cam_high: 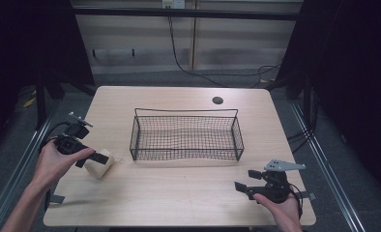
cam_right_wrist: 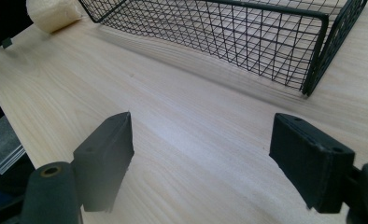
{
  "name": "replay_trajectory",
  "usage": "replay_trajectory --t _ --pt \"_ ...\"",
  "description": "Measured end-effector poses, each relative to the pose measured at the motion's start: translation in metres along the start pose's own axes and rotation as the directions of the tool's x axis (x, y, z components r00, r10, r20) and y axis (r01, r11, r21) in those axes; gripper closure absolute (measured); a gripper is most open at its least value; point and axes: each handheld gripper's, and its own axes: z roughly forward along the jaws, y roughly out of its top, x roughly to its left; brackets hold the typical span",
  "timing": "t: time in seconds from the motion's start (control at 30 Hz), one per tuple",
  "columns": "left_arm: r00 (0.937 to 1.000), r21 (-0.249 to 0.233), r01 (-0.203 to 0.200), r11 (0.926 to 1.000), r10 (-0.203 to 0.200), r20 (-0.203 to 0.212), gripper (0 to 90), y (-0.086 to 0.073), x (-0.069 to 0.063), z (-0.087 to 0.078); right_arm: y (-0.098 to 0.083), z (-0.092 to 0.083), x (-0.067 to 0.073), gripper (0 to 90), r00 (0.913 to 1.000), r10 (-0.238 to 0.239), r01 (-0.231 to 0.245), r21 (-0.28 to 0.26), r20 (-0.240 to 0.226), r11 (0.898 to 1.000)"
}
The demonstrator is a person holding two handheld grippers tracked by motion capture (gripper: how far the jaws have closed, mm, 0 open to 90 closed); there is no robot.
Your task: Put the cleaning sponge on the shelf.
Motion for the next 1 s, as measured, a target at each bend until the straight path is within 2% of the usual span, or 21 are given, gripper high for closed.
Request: replay_trajectory --t 0.13,0.23,0.3,0.4,0.57,0.67,0.73,0.87,1.0 --pt "0.9994 0.029 0.021 0.9994 -0.020 -0.027 29.6 0.004 0.005 0.003 0.000 0.001 0.000 21.5 1.0000 0.001 -0.001 0.006 -0.002 1.000" --pt "0.9994 0.047 0.021 0.9987 -0.019 -0.030 29.4 0.008 0.009 0.003 0.000 0.002 0.000 21.1 1.0000 -0.004 0.004 0.005 -0.008 1.000" --pt "0.9987 0.032 0.034 0.9989 -0.033 -0.040 29.6 0.011 0.013 0.002 0.000 0.002 -0.001 21.0 1.0000 -0.002 0.002 0.003 -0.008 1.000" --pt "0.9976 0.036 0.054 0.9979 -0.053 -0.045 27.6 0.015 0.018 0.003 0.000 0.003 -0.001 20.2 1.0000 0.002 -0.002 0.011 -0.003 1.000" --pt "0.9977 0.086 0.033 0.9957 -0.028 -0.062 28.0 0.018 0.021 0.008 -0.001 0.004 -0.001 19.9 1.0000 0.002 -0.002 0.018 0.001 1.000" --pt "0.9958 0.097 0.042 0.9944 -0.034 -0.085 27.9 0.020 0.025 0.011 -0.001 0.004 -0.001 19.8 1.0000 0.001 -0.001 0.021 -0.003 1.000" --pt "0.9935 0.085 0.059 0.9946 -0.051 -0.102 27.9 0.020 0.027 0.013 -0.001 0.004 0.000 19.9 1.0000 0.004 -0.004 0.033 -0.007 0.999" --pt "0.9939 0.137 0.047 0.9895 -0.032 -0.105 26.5 0.023 0.026 0.021 -0.001 0.005 -0.001 19.8 0.9999 0.007 -0.007 0.034 -0.010 0.999" --pt "0.9909 0.150 0.047 0.9876 -0.027 -0.132 25.4 0.023 0.026 0.026 -0.001 0.005 -0.001 19.6 0.9999 0.005 -0.004 0.036 -0.014 0.999"
